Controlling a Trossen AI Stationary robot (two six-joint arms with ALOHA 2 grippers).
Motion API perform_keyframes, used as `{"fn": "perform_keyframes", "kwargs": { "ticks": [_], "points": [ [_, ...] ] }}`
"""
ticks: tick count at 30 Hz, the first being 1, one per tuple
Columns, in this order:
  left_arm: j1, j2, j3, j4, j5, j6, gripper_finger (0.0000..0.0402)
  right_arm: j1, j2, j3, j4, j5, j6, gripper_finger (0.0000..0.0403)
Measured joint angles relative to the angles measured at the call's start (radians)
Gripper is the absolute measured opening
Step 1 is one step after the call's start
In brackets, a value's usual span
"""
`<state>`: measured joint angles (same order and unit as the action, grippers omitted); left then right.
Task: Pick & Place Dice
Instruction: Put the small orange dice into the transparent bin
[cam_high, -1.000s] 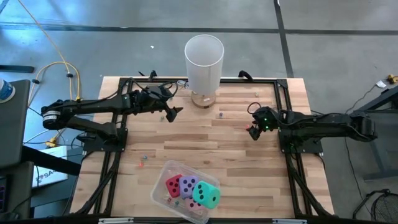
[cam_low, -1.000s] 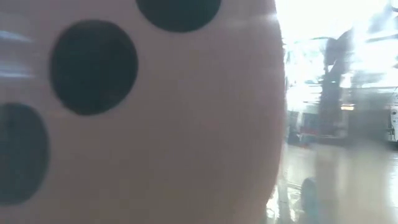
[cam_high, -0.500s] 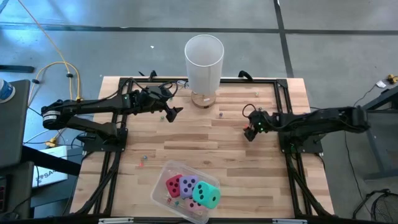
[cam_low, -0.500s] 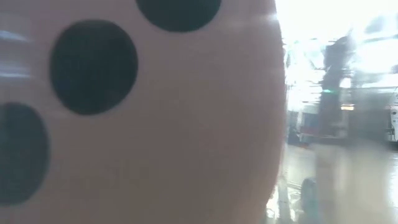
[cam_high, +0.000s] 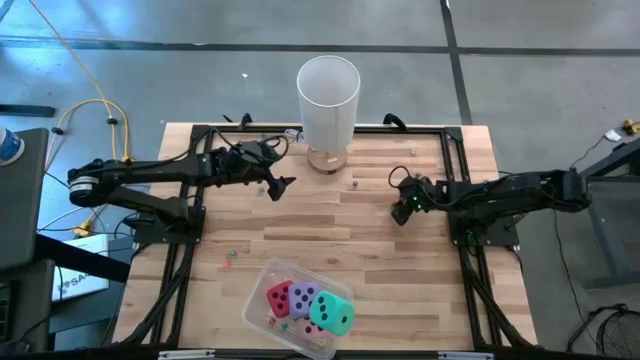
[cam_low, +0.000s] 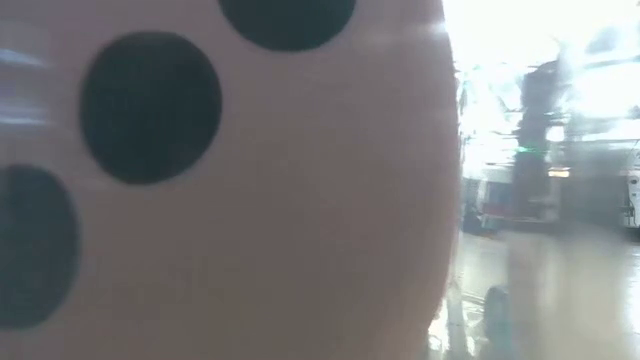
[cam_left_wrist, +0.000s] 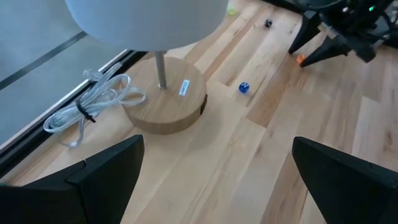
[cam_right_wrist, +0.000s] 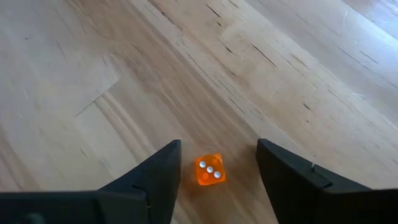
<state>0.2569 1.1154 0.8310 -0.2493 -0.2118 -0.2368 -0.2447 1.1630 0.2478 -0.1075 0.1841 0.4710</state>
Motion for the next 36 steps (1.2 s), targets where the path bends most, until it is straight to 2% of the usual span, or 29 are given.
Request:
{"fn": "perform_keyframes", "kwargs": {
  "ticks": [7,13,20,36],
  "points": [
    [0.0,0.001,0.0,-0.003,-0.003,-0.012,0.04,0.002,0.0,0.0,-0.016,0.001,0.017,0.0157],
    [-0.011,0.001,0.0,-0.002,0.016,-0.026,0.04,0.029,0.001,0.0,-0.03,0.002,0.031,0.0159],
    [-0.045,0.001,0.0,0.026,0.019,-0.026,0.04,0.078,0.003,-0.002,-0.042,0.054,0.058,0.0152],
    [-0.151,0.001,0.0,0.056,0.019,-0.025,0.04,0.122,0.003,-0.002,-0.05,0.072,0.06,0.0036]
  ]
}}
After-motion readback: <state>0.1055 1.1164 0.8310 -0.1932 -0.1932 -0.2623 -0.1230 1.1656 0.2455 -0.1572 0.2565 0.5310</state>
